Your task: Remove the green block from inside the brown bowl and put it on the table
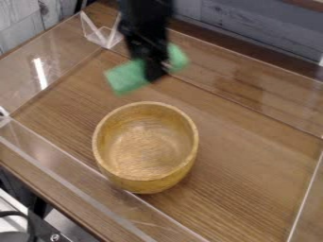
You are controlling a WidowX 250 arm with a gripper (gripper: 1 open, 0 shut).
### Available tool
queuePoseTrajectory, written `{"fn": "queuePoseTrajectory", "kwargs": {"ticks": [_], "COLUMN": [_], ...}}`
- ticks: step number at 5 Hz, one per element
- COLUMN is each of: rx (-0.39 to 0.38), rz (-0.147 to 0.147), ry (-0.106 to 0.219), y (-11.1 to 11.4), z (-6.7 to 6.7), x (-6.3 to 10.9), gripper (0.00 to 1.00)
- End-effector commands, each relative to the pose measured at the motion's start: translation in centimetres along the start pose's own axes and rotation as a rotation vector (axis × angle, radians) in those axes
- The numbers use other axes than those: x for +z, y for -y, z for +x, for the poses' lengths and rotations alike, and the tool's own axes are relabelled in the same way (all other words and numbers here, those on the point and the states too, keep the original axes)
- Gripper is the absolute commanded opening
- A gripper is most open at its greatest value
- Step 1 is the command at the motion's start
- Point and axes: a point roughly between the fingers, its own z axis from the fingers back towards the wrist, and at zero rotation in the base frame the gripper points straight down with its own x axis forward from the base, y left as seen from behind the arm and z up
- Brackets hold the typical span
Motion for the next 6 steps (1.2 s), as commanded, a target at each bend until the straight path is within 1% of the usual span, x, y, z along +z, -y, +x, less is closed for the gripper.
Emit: {"fn": "queuePoseTrajectory", "kwargs": {"ticks": [1, 2, 3, 4, 5, 6], "rx": [-0.083, -0.172, -0.203, -0.192, -0.167, -0.150], "rz": [0.003, -0.015, -0.010, -0.005, -0.003, -0.009], "ry": [0.040, 0.050, 0.059, 0.075, 0.088, 0.098], "y": [4.4, 9.3, 10.9, 11.7, 12.2, 12.6], "z": [1.7, 3.2, 3.9, 3.8, 3.6, 3.4], "x": [0.3, -0.5, -1.8, -3.3, -3.6, -4.9], "gripper": [0.00, 0.00, 0.00, 0.00, 0.00, 0.00]}}
